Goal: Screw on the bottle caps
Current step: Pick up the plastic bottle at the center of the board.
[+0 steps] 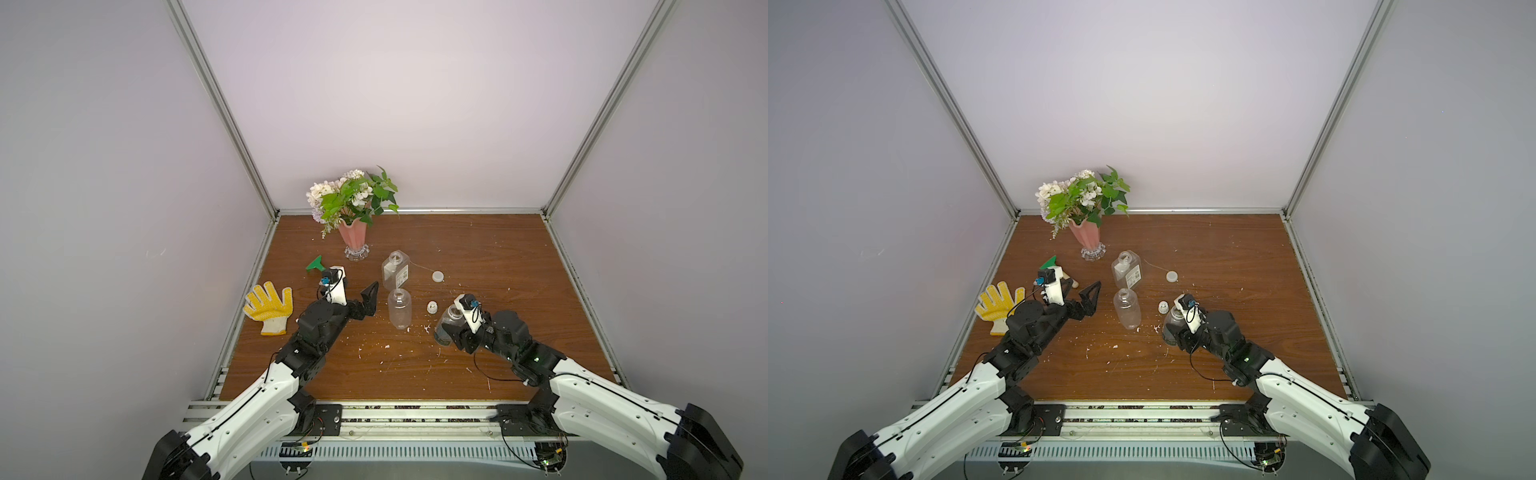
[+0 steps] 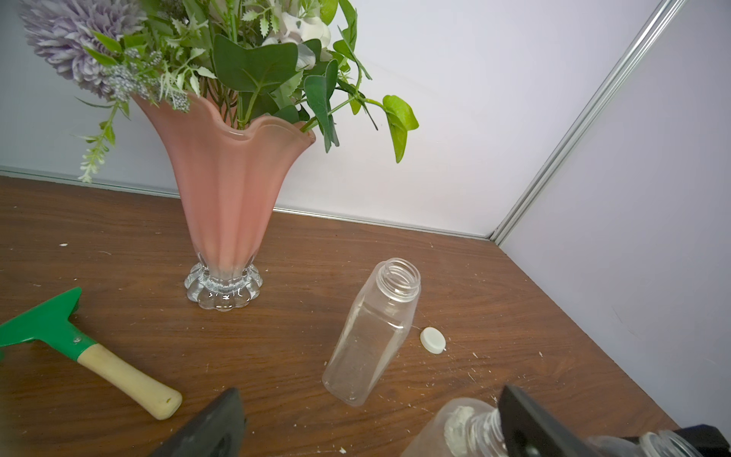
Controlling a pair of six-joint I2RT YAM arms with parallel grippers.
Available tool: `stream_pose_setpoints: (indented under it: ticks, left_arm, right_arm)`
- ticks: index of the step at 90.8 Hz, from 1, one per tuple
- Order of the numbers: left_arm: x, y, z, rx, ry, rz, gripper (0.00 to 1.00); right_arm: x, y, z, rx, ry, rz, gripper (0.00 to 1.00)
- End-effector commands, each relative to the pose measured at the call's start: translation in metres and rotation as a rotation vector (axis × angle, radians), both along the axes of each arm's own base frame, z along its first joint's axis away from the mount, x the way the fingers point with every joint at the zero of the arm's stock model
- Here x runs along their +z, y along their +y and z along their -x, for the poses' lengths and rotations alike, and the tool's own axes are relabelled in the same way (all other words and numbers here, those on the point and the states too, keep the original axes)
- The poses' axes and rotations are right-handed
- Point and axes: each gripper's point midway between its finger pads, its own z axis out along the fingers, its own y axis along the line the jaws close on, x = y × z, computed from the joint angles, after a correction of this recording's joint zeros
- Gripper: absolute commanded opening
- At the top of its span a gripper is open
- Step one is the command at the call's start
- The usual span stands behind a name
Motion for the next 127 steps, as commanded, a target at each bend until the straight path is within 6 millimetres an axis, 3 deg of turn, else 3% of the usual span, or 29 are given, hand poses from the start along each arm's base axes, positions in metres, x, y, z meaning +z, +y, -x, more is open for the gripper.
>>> stream_pose_setpoints:
  ticks: [1, 17, 31, 50, 70, 89, 114, 127]
  left_arm:
    - [0.032, -0.017, 0.007, -0.090, -0.089, 0.015, 1.00]
    - [0.053, -0.053, 0.032, -0.313, -0.179, -0.014, 1.00]
    - [0.061, -0.097, 0.073, -0.582, -0.267, -0.063, 1.00]
    - [0.046, -0.141, 0.117, -0.854, -0.342, -0.119, 1.00]
    - [0.038, -0.157, 0.124, -0.947, -0.343, -0.125, 1.00]
    - [0.033, -0.168, 0.137, -1.033, -0.352, -0.127, 1.00]
    - [0.025, -0.177, 0.139, -1.071, -0.339, -0.133, 1.00]
    - [0.023, -0.179, 0.140, -1.084, -0.345, -0.135, 0.91]
  right_arm:
    - [0.031, 0.003, -0.006, -0.014, -0.056, -0.035, 0.58]
    - [0.072, 0.005, -0.007, 0.009, -0.103, -0.024, 0.57]
    - [0.111, 0.016, 0.004, 0.127, -0.145, -0.006, 0.56]
    - [0.138, 0.036, 0.028, 0.339, -0.174, 0.008, 0.54]
    - [0.150, 0.048, 0.049, 0.499, -0.212, -0.008, 0.51]
    - [0.165, 0.055, 0.059, 0.571, -0.256, -0.041, 0.51]
    - [0.175, 0.063, 0.066, 0.623, -0.274, -0.073, 0.51]
    - [0.177, 0.065, 0.067, 0.634, -0.276, -0.075, 0.52]
